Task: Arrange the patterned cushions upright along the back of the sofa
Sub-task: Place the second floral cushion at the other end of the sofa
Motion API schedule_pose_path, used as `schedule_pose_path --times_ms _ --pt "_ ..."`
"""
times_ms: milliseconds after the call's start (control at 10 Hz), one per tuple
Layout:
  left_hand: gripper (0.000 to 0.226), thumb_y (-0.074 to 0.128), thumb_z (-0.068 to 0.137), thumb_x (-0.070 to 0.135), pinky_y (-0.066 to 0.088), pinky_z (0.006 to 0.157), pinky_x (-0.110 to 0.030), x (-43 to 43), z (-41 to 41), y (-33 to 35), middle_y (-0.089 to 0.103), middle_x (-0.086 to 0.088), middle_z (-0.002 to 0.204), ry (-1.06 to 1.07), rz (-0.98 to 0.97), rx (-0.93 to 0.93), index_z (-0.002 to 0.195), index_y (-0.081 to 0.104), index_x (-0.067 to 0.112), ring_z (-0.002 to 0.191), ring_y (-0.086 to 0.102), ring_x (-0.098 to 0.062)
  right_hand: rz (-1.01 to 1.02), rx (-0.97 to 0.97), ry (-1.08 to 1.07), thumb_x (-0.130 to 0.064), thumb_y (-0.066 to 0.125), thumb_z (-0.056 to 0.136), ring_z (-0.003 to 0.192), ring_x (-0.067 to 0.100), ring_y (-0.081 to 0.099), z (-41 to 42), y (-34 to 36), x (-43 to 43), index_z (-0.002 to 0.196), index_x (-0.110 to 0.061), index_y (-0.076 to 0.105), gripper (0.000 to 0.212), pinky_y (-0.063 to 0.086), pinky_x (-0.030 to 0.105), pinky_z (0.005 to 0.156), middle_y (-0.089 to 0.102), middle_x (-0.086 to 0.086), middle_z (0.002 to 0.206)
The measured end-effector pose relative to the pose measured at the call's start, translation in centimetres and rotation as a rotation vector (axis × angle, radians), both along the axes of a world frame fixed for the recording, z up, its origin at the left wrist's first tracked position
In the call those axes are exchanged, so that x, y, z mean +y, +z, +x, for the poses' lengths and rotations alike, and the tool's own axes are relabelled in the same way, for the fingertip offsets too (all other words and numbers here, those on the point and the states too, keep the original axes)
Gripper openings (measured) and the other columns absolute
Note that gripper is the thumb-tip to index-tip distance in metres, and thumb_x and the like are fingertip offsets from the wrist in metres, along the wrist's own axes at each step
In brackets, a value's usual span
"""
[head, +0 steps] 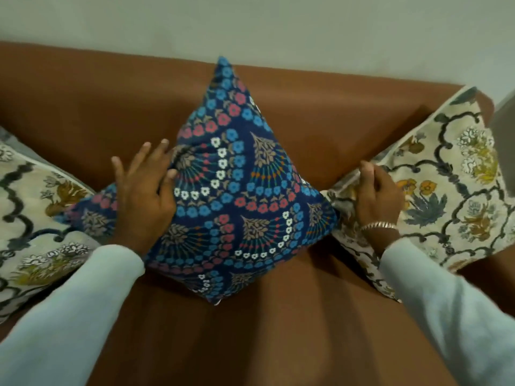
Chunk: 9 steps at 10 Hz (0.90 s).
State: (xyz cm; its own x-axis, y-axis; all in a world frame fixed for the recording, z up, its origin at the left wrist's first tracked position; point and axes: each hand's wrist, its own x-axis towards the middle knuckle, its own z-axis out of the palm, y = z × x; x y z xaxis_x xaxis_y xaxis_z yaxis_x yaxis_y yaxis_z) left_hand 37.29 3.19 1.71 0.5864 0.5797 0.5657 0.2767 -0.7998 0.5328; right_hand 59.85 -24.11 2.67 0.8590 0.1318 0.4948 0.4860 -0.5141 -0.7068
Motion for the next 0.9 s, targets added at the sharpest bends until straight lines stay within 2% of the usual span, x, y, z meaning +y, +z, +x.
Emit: schedule_pose_path --times_ms 100,200,300,400,500,600,700,800,900 --pt "0.061 0.032 0.096 0.034 0.0 0.117 -0.06 -1.3 -1.8 -0.2 0.017 -0.015 0.161 0.027 0.132 0.11 0.152 0.017 0.017 0.149 0.006 -0.033 -0.122 -0.228 0.318 -0.038 0.046 0.094 0.13 0.021 0.045 -6.1 0.3 2.4 0.132 -0.017 0.051 0.044 0.034 0.032 0.106 0.05 0.014 0.141" --pt "0.067 0.033 0.095 0.046 0.009 0.115 -0.066 -3.2 -3.5 -1.4 0.011 -0.015 0.162 -0.195 0.433 0.286 0.153 0.012 0.02 0.149 0.005 -0.038 -0.378 -0.387 0.589 -0.048 0.045 0.093 0.146 0.026 0.019 -11.1 -0.1 7.3 0.144 -0.028 0.031 0.057 0.023 0.051 0.114 0.022 0.009 0.158" --pt "0.069 0.033 0.094 0.055 0.008 0.116 -0.064 -0.6 -4.3 -2.1 0.008 -0.01 0.164 -0.06 0.389 0.423 0.153 0.013 0.025 0.15 0.002 -0.033 -0.544 -0.357 0.51 -0.055 0.037 0.093 0.148 0.024 -0.004 -12.5 1.1 11.8 0.147 -0.035 0.016 0.062 0.007 0.064 0.115 0.004 0.0 0.162" --pt "0.072 0.03 0.092 0.057 0.004 0.117 -0.061 4.5 -8.0 -0.7 0.011 -0.014 0.163 0.179 0.243 0.505 0.152 0.018 0.019 0.15 0.002 -0.033 -0.425 -0.13 0.338 -0.054 0.039 0.092 0.148 0.025 -0.008 -13.3 3.9 15.5 0.149 -0.032 0.009 0.068 0.002 0.064 0.116 0.0 0.003 0.162" --pt "0.07 0.03 0.092 0.052 0.004 0.116 -0.062 9.5 -12.8 1.4 0.015 -0.016 0.162 0.286 0.305 0.594 0.149 0.024 0.012 0.149 0.005 -0.034 -0.389 -0.193 0.414 -0.049 0.043 0.09 0.148 0.028 -0.004 -16.8 5.8 19.4 0.148 -0.025 0.016 0.068 0.001 0.062 0.116 0.004 0.008 0.162" --pt "0.067 0.031 0.091 0.046 0.006 0.116 -0.065 13.6 -17.2 3.3 0.012 -0.016 0.162 0.385 0.349 0.616 0.15 0.024 0.013 0.15 0.002 -0.033 -0.495 -0.355 0.766 -0.042 0.05 0.087 0.148 0.027 0.003 -22.4 5.3 24.0 0.146 -0.026 0.02 0.068 0.015 0.061 0.115 0.009 0.007 0.161" --pt "0.066 0.039 0.091 0.038 0.013 0.116 -0.061 15.9 -20.7 4.6 0.012 -0.015 0.162 0.426 0.3 0.575 0.15 0.023 0.016 0.149 0.006 -0.034 -0.662 -0.393 0.994 -0.041 0.051 0.086 0.148 0.028 0.002 -28.2 3.0 29.3 0.146 -0.031 0.015 0.071 0.016 0.064 0.112 0.004 0.004 0.162" --pt "0.066 0.04 0.091 0.033 0.024 0.116 -0.056 17.7 -23.4 4.9 0.022 -0.021 0.158 0.521 0.088 0.433 0.15 0.022 0.011 0.146 0.019 -0.038 -0.821 -0.394 1.033 -0.046 0.047 0.089 0.148 0.026 -0.003 -31.4 1.7 33.4 0.147 -0.032 0.011 0.069 0.008 0.068 0.112 -0.001 0.001 0.162" --pt "0.062 0.031 0.089 0.019 0.016 0.119 -0.055 17.5 -23.4 6.0 0.024 -0.024 0.157 0.533 0.012 0.315 0.149 0.022 0.003 0.147 0.017 -0.038 -0.726 -0.251 0.783 -0.062 0.028 0.09 0.148 0.025 -0.002 -29.5 3.0 34.6 0.147 -0.035 0.012 0.064 -0.004 0.065 0.112 0.002 -0.001 0.162"
